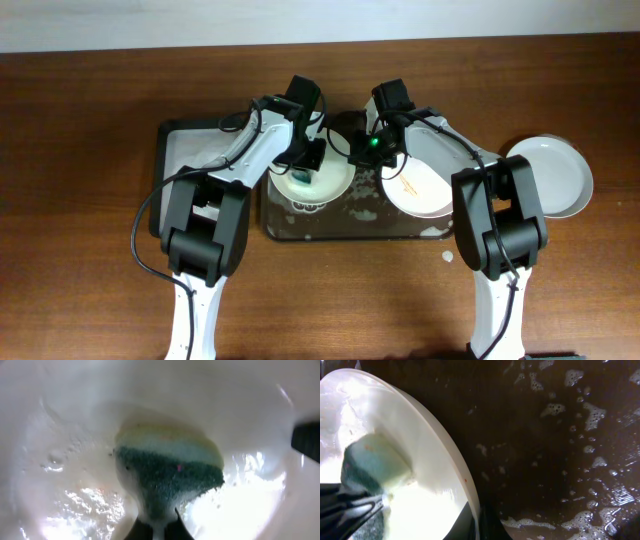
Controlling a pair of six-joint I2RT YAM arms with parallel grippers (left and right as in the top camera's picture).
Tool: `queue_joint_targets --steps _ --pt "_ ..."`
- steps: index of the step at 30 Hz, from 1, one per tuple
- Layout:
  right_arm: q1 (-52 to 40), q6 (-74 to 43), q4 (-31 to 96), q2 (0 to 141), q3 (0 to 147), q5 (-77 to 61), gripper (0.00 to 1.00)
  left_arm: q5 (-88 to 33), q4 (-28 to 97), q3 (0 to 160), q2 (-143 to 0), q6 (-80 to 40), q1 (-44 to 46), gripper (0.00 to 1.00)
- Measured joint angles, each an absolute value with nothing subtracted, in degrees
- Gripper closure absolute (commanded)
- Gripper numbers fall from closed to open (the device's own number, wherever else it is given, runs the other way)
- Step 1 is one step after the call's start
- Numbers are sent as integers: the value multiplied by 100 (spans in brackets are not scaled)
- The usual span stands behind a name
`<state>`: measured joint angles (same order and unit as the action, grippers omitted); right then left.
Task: Clean dirty plates on tray and stack at the side
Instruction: 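Keep scrubbing the plate's inner surface with the left-gripper sponge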
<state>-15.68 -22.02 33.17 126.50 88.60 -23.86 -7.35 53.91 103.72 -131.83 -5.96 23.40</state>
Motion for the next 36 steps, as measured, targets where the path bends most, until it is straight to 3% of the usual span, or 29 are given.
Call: queue_joint_targets --steps 7,11,20,28,36 --pt "-1568 -2200 3317 12650 8860 -2386 96 -320 5992 10444 -13179 -591 2329 99" --pt "-1568 -2202 3317 12650 8860 -2386 96 576 6034 10481 -13179 -1208 2335 99" --pt "-1568 -2333 3315 12650 8860 -2386 96 1518 4692 10466 -13273 -2423 2329 99" --pt "-1568 -2403 3312 12650 8860 -2386 96 399 3699 10449 -13323 -2410 2305 99" --pt "-1568 -2335 3315 12650 8860 -2386 96 -694 4606 10536 -13329 -1549 2209 100"
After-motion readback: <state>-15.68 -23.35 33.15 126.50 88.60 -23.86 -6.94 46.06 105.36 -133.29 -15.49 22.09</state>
